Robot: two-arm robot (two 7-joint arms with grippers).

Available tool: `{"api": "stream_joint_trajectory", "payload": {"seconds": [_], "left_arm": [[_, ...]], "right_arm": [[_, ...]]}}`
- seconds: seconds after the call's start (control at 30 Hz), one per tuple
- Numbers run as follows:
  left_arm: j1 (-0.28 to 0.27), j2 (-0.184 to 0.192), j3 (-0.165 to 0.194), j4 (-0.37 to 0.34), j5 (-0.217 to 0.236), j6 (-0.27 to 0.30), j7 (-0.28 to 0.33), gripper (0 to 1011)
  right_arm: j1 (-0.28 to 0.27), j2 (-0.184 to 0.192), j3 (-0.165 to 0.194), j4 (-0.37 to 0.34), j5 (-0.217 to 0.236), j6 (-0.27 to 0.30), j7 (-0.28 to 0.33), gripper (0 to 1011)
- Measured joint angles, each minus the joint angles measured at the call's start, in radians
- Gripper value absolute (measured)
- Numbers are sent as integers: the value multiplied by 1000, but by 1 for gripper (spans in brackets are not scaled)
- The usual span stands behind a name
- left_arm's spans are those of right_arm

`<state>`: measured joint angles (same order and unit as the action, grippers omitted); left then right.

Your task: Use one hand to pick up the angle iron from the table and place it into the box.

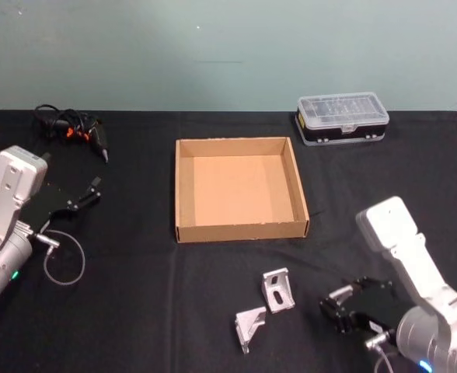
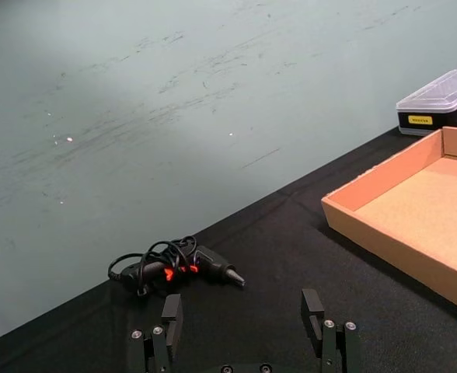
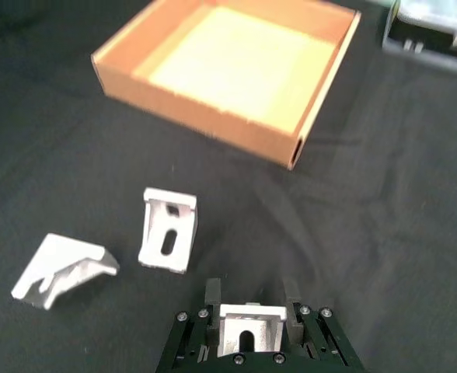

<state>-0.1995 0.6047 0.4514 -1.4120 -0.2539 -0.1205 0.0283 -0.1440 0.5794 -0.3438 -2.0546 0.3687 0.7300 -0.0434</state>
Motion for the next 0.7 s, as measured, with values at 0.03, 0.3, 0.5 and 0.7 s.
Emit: {"api": "stream_joint_trajectory", "payload": {"seconds": [0.03,0.3,0.5,0.7], "left_arm": [[0,0,0,0,0,0,0,1000],[0,0,0,0,0,0,0,1000],[0,0,0,0,0,0,0,1000],[0,0,0,0,0,0,0,1000]], "right_arm": [[3,-1,2,-2,-1,-2,3,459],[95,-39,-7,-10,-13,2,54,459],[191,-101,-54,35,-34,6,84,459],[301,-186,-107,131,-72,8,85,459]]}}
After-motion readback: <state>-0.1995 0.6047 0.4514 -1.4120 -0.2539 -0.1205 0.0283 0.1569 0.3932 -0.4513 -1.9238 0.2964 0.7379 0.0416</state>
